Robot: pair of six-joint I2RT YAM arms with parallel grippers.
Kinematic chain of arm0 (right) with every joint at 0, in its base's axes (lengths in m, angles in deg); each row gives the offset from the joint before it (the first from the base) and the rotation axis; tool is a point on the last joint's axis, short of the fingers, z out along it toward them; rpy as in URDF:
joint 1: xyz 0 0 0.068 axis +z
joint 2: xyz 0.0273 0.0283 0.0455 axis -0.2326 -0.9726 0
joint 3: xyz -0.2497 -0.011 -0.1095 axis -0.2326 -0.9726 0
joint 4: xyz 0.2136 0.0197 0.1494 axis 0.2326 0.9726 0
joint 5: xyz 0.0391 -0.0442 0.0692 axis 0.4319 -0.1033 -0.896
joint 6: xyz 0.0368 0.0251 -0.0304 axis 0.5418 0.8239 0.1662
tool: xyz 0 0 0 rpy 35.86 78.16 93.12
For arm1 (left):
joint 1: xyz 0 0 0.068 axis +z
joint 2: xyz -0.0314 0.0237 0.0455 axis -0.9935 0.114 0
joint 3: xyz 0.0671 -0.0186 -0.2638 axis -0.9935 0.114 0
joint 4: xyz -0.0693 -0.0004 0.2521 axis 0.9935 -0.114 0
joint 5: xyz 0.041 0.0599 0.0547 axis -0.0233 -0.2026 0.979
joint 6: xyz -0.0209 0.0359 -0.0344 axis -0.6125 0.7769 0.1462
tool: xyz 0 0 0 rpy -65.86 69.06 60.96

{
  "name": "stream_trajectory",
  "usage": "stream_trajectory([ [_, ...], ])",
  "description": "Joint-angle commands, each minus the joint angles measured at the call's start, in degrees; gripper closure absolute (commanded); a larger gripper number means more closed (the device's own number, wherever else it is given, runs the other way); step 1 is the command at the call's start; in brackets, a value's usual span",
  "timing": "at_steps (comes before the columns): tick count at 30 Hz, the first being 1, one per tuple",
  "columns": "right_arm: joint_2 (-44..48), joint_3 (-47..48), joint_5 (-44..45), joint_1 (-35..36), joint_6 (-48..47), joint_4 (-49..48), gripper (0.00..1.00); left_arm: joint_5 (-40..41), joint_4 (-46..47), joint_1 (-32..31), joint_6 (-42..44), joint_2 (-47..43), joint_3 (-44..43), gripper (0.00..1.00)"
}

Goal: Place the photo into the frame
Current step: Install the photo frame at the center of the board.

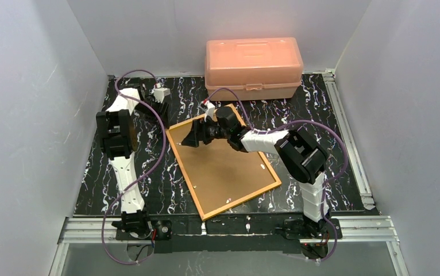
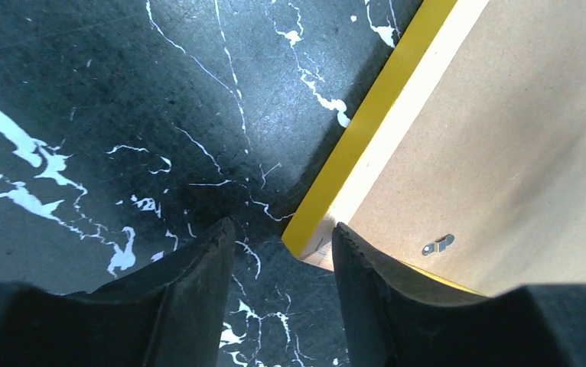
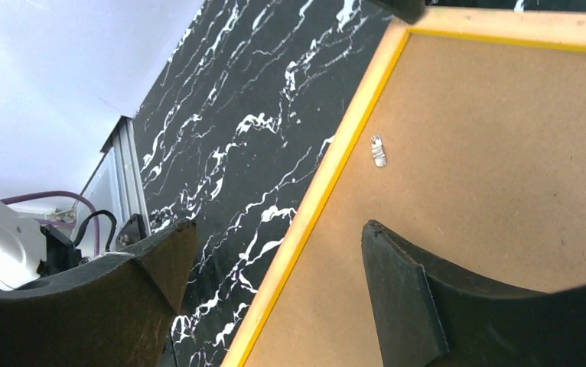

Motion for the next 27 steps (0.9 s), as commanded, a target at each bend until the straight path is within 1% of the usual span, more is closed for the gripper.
stream_trajectory([
  [1,2.6,0.1,-0.8,-0.8,-2.3,-3.0,0.13,-3.8,-3.0,-0.4,-3.2,0.5,-2.3,0.58],
  [5,0.8,2.1,-2.1,-1.0,-3.3,-3.0,0.13,-6.2,-3.6,-0.4,-3.7,0.1,-1.0,0.72],
  [9,-1.5,4.5,-3.2,-1.0,-4.8,-2.4,0.14,-8.4,-4.6,-0.6,-3.1,-1.4,1.7,0.79],
  [16,-4.5,7.6,-5.0,-1.0,-5.9,-1.0,0.14,-9.6,-5.3,-0.7,-0.8,-5.0,8.6,0.81],
  [22,-7.0,10.3,-5.9,-1.0,-7.4,1.1,0.14,-10.4,-6.5,-0.6,0.0,-6.6,10.2,0.81],
  [27,-8.8,11.1,-6.8,-0.6,-7.6,1.8,0.14,-9.3,-6.2,-0.7,-0.3,-6.4,10.5,0.82],
])
